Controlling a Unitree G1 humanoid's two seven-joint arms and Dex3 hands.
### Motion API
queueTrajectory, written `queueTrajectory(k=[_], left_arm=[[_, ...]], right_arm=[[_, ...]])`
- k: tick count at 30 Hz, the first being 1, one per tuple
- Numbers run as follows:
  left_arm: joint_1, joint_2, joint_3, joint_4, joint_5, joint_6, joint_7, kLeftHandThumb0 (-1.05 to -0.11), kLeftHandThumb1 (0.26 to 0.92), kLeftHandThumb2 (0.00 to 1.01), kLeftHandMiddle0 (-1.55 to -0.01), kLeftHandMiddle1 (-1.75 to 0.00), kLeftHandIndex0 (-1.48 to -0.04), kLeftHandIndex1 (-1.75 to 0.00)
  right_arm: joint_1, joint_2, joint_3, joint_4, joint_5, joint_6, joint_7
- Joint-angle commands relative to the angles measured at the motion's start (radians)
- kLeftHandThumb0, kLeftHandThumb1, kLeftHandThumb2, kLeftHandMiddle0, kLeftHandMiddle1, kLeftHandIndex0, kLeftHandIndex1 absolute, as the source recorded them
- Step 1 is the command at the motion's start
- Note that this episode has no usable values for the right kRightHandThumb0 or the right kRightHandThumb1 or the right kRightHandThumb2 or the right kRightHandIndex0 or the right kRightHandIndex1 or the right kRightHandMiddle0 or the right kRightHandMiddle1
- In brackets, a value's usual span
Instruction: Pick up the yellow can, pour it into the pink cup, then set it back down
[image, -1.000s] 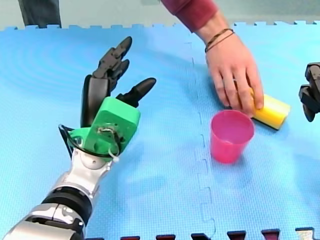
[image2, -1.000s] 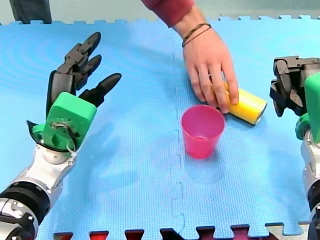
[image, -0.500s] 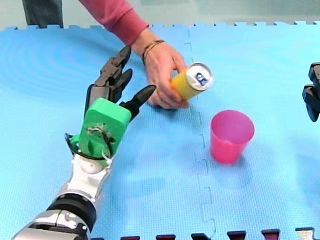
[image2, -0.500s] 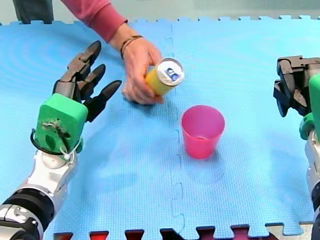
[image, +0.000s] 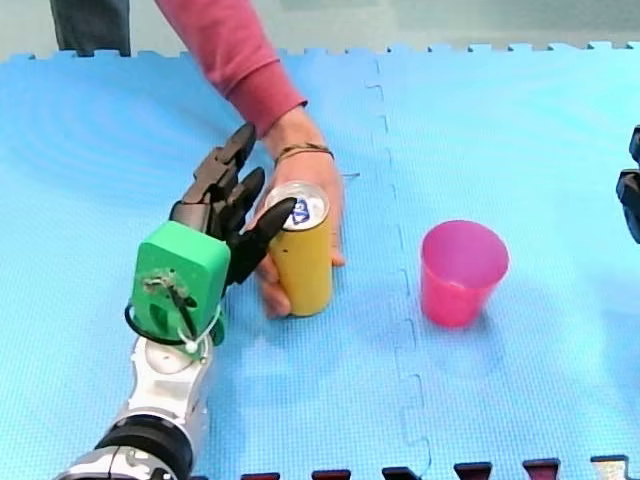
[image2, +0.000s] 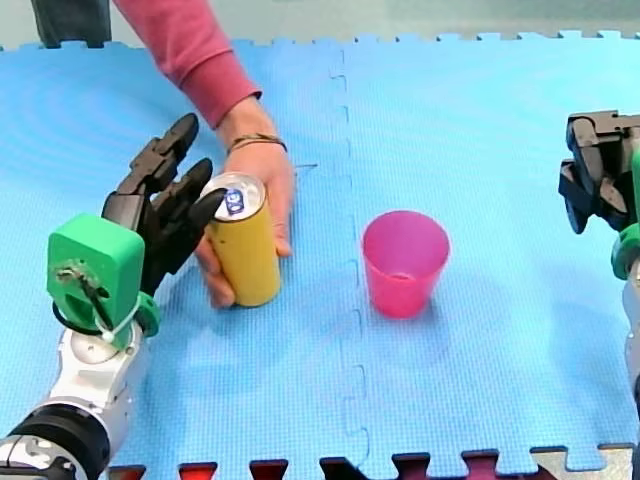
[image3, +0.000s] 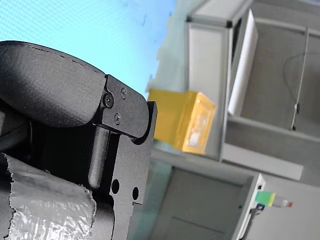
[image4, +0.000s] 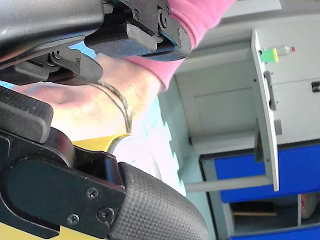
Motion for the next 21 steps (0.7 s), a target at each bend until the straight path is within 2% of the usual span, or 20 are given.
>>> queueTrajectory(k=[1, 8, 21], left_arm=[[0.012, 0.006, -0.003, -0.001, 0.009, -0.017, 0.011, -1.048, 0.921, 0.02, -0.41, 0.00, -0.34, 0.00], [0.044, 0.011, -0.014, -0.002, 0.034, -0.055, 0.019, -1.048, 0.921, 0.03, -0.42, -0.01, -0.34, 0.00], [0.057, 0.027, -0.047, -0.001, 0.072, -0.107, -0.010, -1.048, 0.917, 0.02, -0.42, -0.01, -0.36, -0.01]], right_arm=[[-0.008, -0.007, -0.005, 0.002, 0.005, 0.004, 0.000], [-0.011, -0.011, -0.012, 0.007, 0.012, 0.007, 0.010], [-0.019, -0.011, -0.017, 0.011, 0.014, 0.016, 0.021]])
